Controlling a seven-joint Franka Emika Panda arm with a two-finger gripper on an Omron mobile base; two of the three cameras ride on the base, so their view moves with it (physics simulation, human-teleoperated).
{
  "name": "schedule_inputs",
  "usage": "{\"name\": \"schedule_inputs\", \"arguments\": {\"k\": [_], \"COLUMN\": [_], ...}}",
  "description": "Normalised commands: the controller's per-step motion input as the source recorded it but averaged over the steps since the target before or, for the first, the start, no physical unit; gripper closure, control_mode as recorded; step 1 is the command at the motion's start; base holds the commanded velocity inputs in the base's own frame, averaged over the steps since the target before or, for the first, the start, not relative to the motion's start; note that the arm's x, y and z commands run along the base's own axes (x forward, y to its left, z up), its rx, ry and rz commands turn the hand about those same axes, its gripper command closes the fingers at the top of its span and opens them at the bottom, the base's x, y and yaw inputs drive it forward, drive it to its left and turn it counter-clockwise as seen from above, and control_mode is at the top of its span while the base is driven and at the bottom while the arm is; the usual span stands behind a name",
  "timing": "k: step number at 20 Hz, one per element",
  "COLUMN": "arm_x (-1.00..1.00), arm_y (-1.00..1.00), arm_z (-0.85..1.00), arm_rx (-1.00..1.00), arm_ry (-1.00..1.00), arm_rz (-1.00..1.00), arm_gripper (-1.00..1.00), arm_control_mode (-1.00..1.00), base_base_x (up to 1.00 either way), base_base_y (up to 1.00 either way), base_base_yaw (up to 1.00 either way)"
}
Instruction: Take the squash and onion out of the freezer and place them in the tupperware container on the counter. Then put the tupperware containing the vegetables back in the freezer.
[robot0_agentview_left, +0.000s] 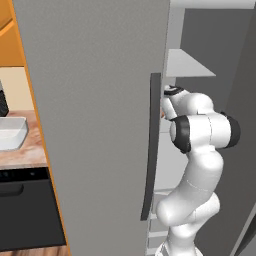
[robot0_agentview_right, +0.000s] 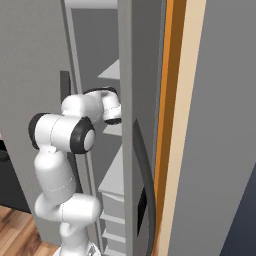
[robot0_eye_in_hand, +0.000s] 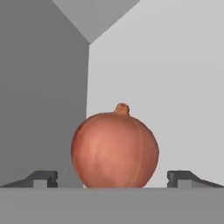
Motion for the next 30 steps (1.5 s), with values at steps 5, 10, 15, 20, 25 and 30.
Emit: {"name": "schedule_inputs", "arguments": {"k": [5, 10, 15, 20, 25, 30], "arm_x": [0.38, 0.26, 0.00, -0.29, -0.93, -1.00], "arm_y": [0.00, 0.03, 0.23, 0.08, -0.02, 0.00], "arm_z": [-0.21, -0.27, -0.30, -0.13, 0.04, 0.26], "arm_rx": [0.00, 0.00, 0.00, 0.00, 0.00, -0.03], "arm_ry": [0.00, 0.00, 0.00, -0.02, -0.18, -0.23], "arm_rz": [0.00, 0.00, 0.00, 0.00, -0.05, -0.11], "arm_gripper": [-1.00, -1.00, 1.00, 1.00, 1.00, 1.00], "arm_control_mode": [-1.00, -1.00, -1.00, -1.00, -1.00, -1.00], "base_base_x": [0.00, 0.00, 0.00, 0.00, 0.00, 0.00], "base_base_y": [0.00, 0.00, 0.00, 0.00, 0.00, 0.00], "base_base_yaw": [0.00, 0.00, 0.00, 0.00, 0.00, 0.00]}}
